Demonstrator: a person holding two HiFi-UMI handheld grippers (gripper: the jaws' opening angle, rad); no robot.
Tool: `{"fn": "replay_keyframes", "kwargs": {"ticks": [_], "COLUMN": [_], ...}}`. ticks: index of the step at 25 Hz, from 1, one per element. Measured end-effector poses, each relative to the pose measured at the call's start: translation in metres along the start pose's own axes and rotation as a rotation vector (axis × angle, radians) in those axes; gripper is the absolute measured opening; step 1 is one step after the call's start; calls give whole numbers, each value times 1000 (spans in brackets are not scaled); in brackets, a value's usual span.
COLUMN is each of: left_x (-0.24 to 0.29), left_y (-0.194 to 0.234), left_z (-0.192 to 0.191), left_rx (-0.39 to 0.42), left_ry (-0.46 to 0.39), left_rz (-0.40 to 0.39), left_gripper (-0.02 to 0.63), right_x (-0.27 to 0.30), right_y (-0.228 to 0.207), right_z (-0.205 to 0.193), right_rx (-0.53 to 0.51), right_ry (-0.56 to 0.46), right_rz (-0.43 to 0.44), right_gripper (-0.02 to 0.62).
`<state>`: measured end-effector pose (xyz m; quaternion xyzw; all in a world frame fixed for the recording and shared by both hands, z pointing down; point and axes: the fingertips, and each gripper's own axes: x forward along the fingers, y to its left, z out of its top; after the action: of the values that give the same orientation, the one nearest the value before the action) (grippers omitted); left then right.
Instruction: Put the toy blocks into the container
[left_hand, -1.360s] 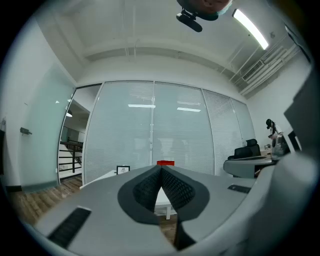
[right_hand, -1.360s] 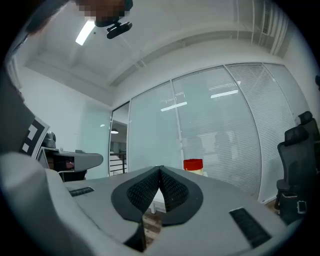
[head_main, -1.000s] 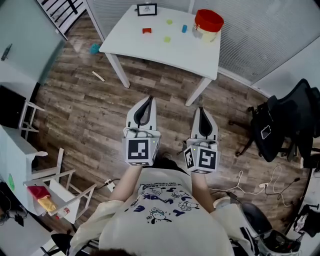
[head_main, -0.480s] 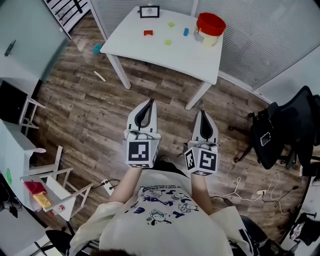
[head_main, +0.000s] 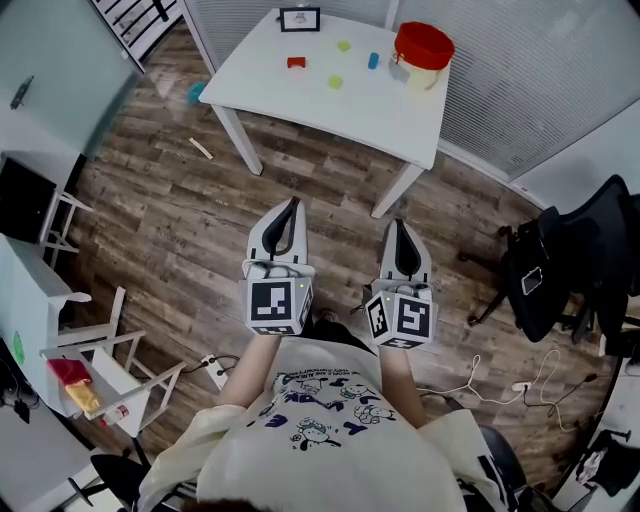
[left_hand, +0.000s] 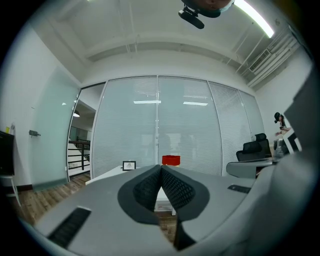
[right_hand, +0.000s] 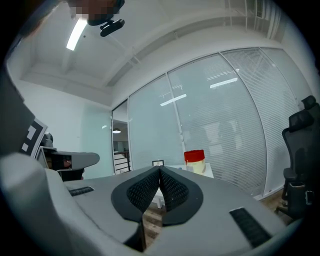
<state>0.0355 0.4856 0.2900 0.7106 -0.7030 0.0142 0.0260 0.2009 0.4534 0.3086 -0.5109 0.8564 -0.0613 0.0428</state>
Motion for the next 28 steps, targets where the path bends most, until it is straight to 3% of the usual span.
{"fn": "replay_keyframes", "kwargs": {"ticks": [11,28], "left_x": [67,189], "left_y": [25,102], "left_z": [0,9], "left_rx": [-16,-50], "left_ry": [-6,0], "left_rz": [-45,-118], "left_gripper": [32,32], "right_x": [61,194], "right_y": [-8,5], "right_z": [-4,-1], "right_rx": [-7,-16], "right_ry": [1,-11], "right_rz": [-47,-117], "right_gripper": [26,26]}}
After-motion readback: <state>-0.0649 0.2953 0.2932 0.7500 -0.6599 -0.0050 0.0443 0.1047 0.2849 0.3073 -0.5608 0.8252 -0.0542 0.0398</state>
